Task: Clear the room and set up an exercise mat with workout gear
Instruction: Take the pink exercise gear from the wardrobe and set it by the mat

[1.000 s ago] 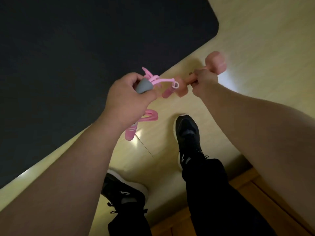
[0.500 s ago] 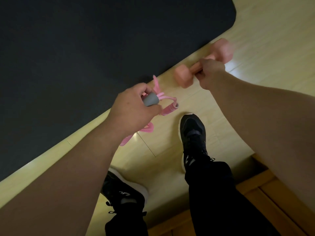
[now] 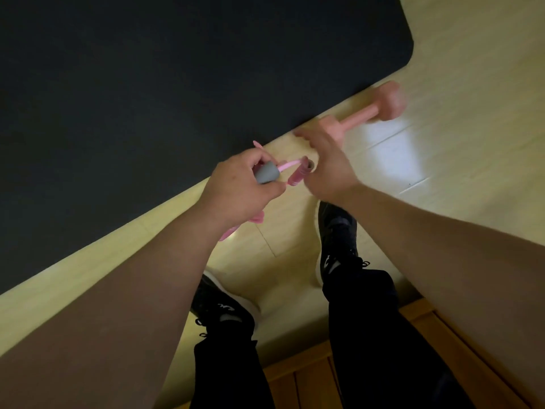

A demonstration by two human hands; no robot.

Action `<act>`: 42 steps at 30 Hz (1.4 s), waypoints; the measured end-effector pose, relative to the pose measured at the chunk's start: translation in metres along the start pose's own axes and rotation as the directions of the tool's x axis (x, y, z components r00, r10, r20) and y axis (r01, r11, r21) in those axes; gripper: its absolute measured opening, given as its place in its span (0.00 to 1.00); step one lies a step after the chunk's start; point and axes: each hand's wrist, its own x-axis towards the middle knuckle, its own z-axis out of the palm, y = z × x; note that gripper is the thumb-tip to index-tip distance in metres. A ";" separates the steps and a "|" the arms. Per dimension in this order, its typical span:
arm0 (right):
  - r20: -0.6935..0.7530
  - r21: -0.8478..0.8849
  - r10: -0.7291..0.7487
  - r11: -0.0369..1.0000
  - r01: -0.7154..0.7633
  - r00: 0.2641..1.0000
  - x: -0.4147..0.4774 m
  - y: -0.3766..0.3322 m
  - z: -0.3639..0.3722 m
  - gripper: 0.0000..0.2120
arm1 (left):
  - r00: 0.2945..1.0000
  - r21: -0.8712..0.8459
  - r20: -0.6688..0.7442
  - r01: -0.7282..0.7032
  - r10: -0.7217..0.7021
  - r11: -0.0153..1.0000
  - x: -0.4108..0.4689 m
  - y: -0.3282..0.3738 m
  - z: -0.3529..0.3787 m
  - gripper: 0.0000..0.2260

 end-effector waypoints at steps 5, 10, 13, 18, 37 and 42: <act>0.243 -0.127 -0.161 0.972 0.197 0.956 -0.015 -0.016 0.033 0.35 | 0.998 0.083 0.061 -0.039 0.034 0.996 -0.016 -0.022 -0.009 0.13; 0.176 -0.399 -0.178 0.886 0.235 0.968 -0.018 -0.032 0.048 0.20 | 0.997 -0.031 0.007 0.075 -0.074 0.997 -0.037 -0.043 -0.013 0.12; 0.215 -0.496 -0.225 0.813 0.304 0.950 -0.025 -0.036 0.058 0.12 | 0.972 -0.234 -0.077 0.197 -0.220 0.952 -0.043 -0.055 -0.015 0.13; 0.204 -0.561 -0.247 0.763 0.320 0.947 -0.039 -0.033 0.075 0.09 | 0.883 -0.569 -0.109 0.321 -0.457 0.757 -0.052 -0.076 -0.024 0.17; 0.434 -0.807 -0.034 0.431 0.405 0.900 -0.112 -0.043 0.155 0.11 | 0.627 -0.883 -0.437 -0.165 -0.645 0.438 -0.116 -0.156 -0.073 0.16; 0.354 -0.870 0.041 0.382 0.313 0.934 -0.112 -0.040 0.165 0.07 | 0.583 -0.900 -0.436 -0.302 -0.686 0.315 -0.123 -0.169 -0.076 0.14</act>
